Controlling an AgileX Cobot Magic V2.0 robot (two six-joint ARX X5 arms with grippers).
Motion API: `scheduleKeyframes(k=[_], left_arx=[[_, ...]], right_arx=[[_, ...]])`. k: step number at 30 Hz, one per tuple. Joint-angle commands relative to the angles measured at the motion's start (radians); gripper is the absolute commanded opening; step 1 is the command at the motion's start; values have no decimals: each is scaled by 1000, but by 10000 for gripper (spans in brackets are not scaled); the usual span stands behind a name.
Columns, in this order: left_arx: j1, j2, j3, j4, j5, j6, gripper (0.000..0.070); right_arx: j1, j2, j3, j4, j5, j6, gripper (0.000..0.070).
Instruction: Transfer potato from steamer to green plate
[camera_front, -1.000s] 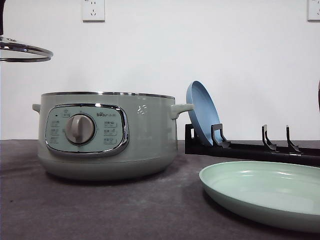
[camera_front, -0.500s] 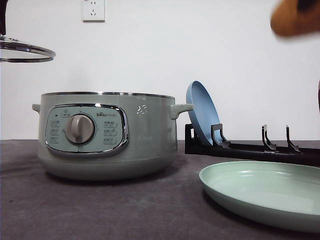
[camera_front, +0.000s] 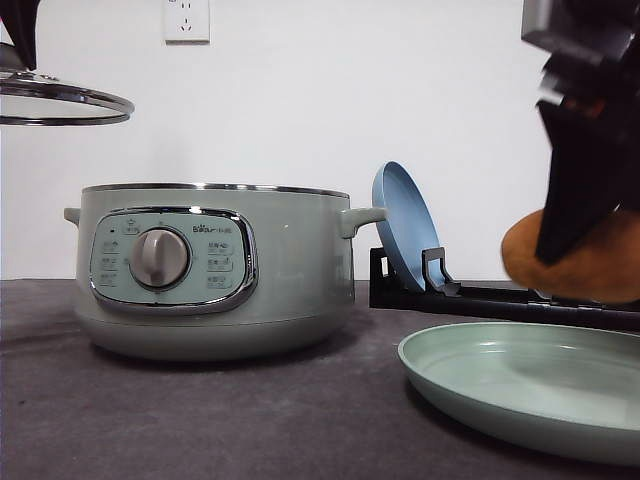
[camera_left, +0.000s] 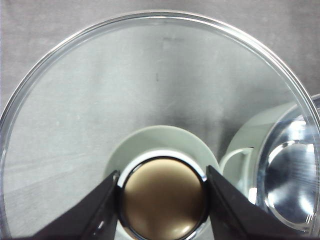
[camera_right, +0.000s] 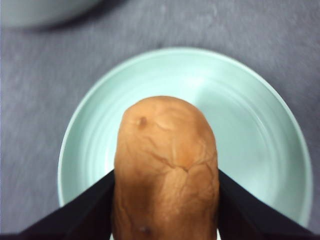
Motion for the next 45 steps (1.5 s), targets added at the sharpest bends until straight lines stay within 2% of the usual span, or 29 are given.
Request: scheduleKeyframes(k=[1,16,25,28,33,38,42,45], left_arx=[[-2,-10,43,28,4,-2,10],[-7,-10,43,27,4,-2,10],[-7,-10,43,26,4,-2,10],[-7,-10,43,26,4,-2,10],[-7,-10,43,26,4,-2,10],[-7,-10,43,26,4,-2,10],[-7,-10,43,26,4,-2,10],[-7,-10,43,26,4,-2,10]], right_arx=[[6,19,-17,55,4,40,241],[5,180,-42,138,24,47,241],[2,231,-42,140,25,47,243],[2,230,-42,140,25,47,311],[3,203,-37,140,33,47,537],[3,106,1,88,26,47,569],[3,3,84,-39,-12,48,634],[3,-79,172,-157,-31,48,637]])
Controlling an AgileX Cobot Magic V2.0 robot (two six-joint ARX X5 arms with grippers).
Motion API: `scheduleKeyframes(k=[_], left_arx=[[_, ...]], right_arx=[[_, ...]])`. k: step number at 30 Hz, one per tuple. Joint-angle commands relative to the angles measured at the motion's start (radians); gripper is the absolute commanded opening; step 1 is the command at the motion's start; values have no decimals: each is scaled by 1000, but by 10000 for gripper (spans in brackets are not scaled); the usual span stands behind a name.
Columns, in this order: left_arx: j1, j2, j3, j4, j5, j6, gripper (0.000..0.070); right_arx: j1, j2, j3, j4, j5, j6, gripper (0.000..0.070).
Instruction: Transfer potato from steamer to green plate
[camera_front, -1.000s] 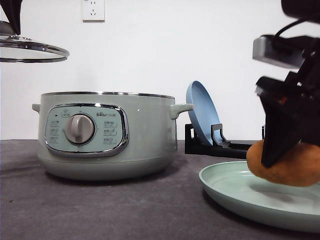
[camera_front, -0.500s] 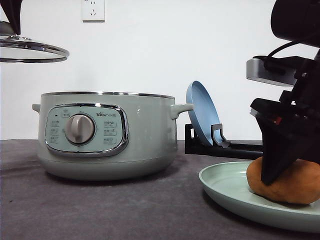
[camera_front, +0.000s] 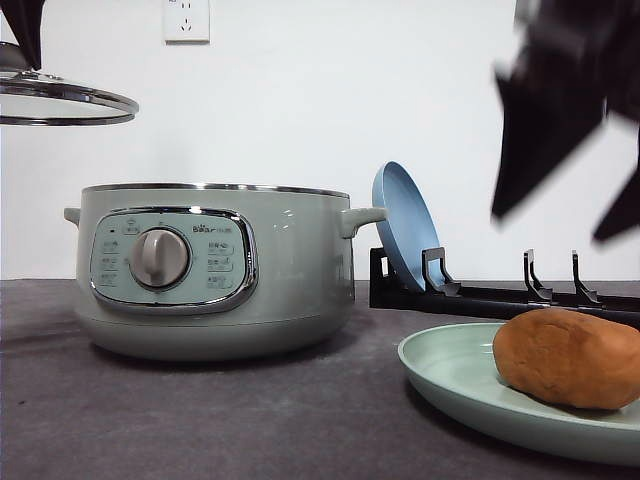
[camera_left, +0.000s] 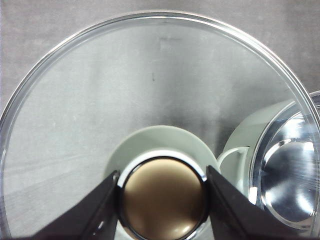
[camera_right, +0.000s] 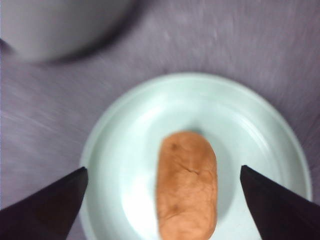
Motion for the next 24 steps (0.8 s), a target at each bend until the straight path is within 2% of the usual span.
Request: scheduleKeyframes(k=[1,6,15,24], left_arx=[[-2,-10,43,26,4,-2,10],[-2,-10,43,26,4,-2,10],[-13,-10,43,24,4,-2,10],[-67,-10,43,16,4,-9,10]], right_arx=[[4,-38,60,-58,-4,11,638],[4,-159,202,-191,5,12,700],[4,-298,368,-340,34,37,700],[4,-368,390,-364,34,54,700]])
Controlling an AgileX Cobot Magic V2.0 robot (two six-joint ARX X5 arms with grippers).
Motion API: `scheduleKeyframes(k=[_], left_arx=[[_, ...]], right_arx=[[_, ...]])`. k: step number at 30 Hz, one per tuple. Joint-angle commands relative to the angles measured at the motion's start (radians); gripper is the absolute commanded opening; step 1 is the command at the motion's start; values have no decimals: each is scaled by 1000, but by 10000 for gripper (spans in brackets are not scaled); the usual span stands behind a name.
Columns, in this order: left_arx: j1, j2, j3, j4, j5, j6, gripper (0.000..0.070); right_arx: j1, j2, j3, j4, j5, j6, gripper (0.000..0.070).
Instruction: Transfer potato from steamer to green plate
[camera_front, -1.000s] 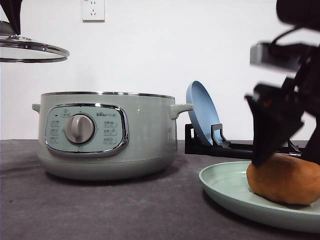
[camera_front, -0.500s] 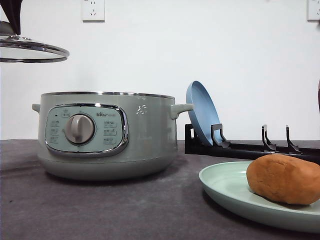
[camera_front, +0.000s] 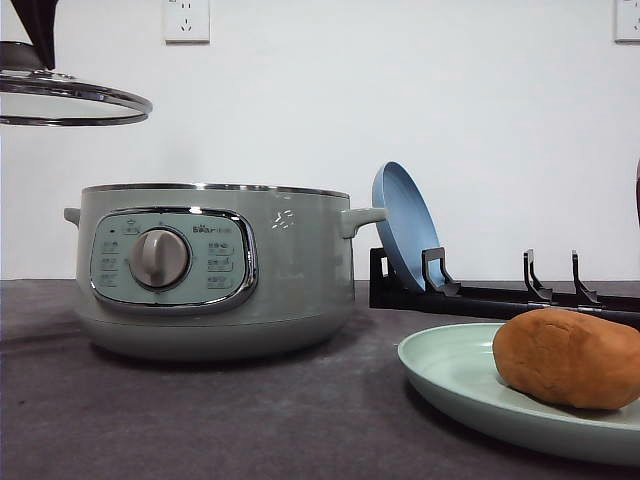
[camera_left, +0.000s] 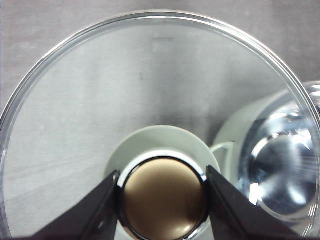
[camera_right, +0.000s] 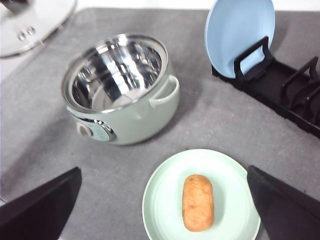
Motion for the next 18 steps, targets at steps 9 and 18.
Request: scheduleKeyframes(k=[9,18], left_arx=[[-162,-10,43,12,5,-6,10],[-341,-9,43,13,5,1,10]], right_arx=[[4,6,20,11,3,24,700],[4,6,20,16,4,23,700]])
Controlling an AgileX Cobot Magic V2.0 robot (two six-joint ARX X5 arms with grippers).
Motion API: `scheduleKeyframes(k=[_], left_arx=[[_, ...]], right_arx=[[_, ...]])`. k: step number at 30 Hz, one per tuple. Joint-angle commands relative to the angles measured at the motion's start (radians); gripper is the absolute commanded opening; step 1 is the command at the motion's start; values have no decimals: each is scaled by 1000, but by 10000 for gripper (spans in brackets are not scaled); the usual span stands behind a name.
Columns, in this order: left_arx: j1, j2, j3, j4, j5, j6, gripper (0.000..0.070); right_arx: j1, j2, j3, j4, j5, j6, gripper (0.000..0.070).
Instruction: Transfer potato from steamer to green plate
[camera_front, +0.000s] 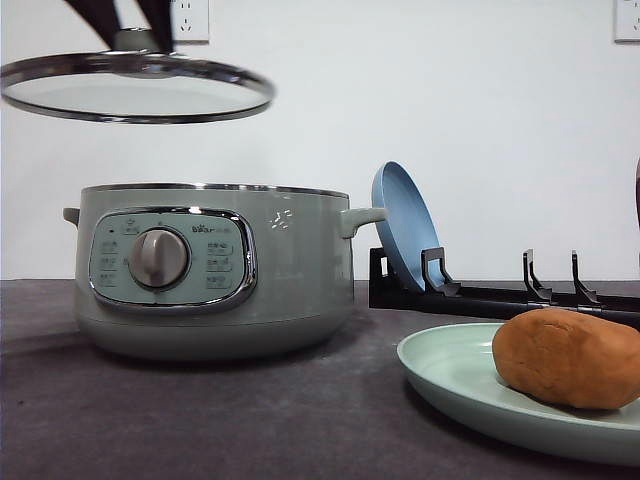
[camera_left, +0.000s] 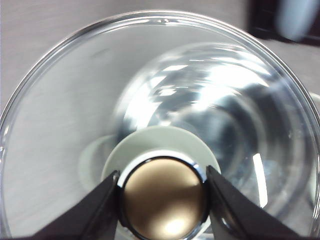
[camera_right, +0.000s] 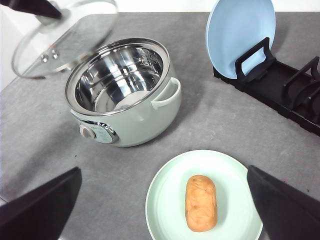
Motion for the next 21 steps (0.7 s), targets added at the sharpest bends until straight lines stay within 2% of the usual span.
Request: scheduleKeyframes(k=[1,8,21], left_arx=[[-20,-8,43,26,3,3,10],[-82,0,43,46,3,3,10],[-139,66,43,43,3,2,10]], right_arx=[[4,5,19,17,4,10,700],[4,6,19,56,4,9,700],[4,6,19,61,4,-2,700]])
